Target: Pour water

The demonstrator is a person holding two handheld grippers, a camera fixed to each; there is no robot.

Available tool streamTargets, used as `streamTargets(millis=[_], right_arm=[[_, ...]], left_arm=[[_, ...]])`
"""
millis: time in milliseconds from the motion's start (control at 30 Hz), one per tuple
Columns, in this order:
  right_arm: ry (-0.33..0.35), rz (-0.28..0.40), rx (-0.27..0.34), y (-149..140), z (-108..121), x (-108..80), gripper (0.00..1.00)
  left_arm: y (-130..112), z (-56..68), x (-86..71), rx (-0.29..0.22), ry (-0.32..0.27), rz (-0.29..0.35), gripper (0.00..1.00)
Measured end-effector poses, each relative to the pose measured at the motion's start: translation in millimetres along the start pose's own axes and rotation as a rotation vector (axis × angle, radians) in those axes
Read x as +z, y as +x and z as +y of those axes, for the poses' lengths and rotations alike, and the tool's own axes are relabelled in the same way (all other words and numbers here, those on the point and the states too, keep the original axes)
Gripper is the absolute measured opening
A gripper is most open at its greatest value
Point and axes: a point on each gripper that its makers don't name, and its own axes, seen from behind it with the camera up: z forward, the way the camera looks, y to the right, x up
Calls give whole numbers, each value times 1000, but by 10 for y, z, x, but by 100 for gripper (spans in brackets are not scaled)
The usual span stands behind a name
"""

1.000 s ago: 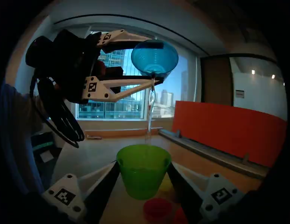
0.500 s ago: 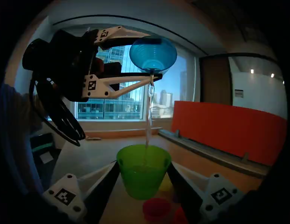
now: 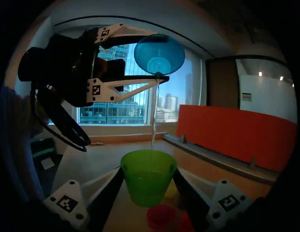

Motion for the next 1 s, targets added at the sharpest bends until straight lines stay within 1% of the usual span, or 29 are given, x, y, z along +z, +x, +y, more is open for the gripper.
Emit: streamTargets(millis=[167, 267, 367, 467, 567, 767, 867, 1000], right_arm=[[0, 1, -4, 16, -3, 4, 90], [0, 2, -4, 25, -6, 1, 90], [-1, 4, -3, 37, -2, -1, 90], [-2, 4, -4, 45, 2, 0, 90], [-3, 6, -4, 50, 2, 1, 90], [-6, 9, -6, 60, -1, 12, 90], [-10, 12, -6, 69, 2, 17, 90], [-19, 19, -3, 93, 24, 21, 90]], left_arm=[[48, 4, 4, 39, 6, 7, 86], [53, 0, 10, 51, 12, 6, 86], [46, -10, 10, 47, 16, 5, 86], [42, -38, 5, 29, 20, 7, 86], [21, -66, 8, -10, 22, 4, 86], [-37, -78, 18, -141, 21, 0, 86], [-64, -86, 27, -221, 25, 0, 86], [-131, -85, 38, -369, 28, -1, 86]])
